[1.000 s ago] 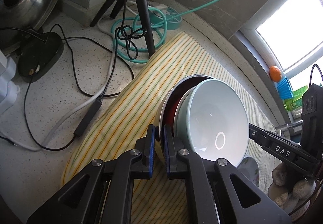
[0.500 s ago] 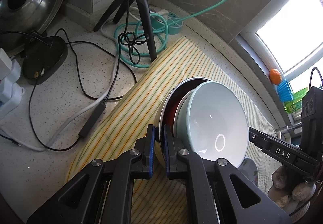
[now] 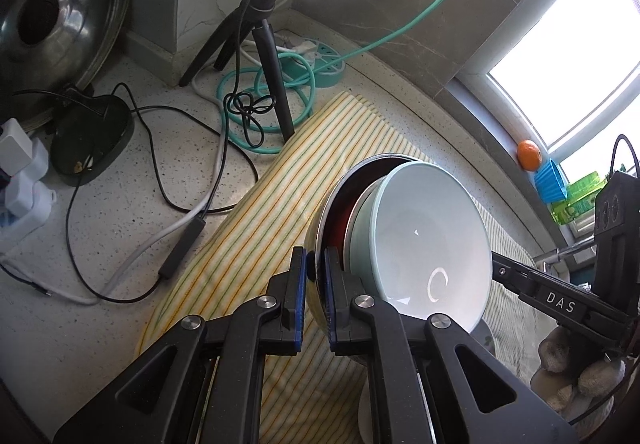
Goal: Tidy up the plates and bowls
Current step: 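Carry the bowl stack onto the flowered plate stack with the right gripper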
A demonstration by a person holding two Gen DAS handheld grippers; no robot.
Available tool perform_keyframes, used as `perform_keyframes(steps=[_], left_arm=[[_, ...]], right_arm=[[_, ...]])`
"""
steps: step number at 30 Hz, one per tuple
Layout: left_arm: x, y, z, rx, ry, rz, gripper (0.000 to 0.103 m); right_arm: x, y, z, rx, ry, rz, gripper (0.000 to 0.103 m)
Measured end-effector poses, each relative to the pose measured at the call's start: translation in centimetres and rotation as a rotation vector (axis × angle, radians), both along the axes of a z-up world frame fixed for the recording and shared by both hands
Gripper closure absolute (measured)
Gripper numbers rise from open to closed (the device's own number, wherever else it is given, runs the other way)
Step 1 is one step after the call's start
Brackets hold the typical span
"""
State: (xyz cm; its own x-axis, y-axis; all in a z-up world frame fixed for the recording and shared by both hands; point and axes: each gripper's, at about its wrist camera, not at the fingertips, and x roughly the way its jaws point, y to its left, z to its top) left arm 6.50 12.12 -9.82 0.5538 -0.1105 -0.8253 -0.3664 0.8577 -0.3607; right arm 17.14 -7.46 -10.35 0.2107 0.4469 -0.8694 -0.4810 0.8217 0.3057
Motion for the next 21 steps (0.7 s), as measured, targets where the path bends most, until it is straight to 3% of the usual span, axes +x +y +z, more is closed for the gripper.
perform_keyframes(steps=[21], left_arm=[[-1.4,-5.5,3.8,0.006,-0.058,-0.109,0.096]], right_arm=[[-3.1,-6.8,4.2,0.023,-0.050,-0.067,0.096]])
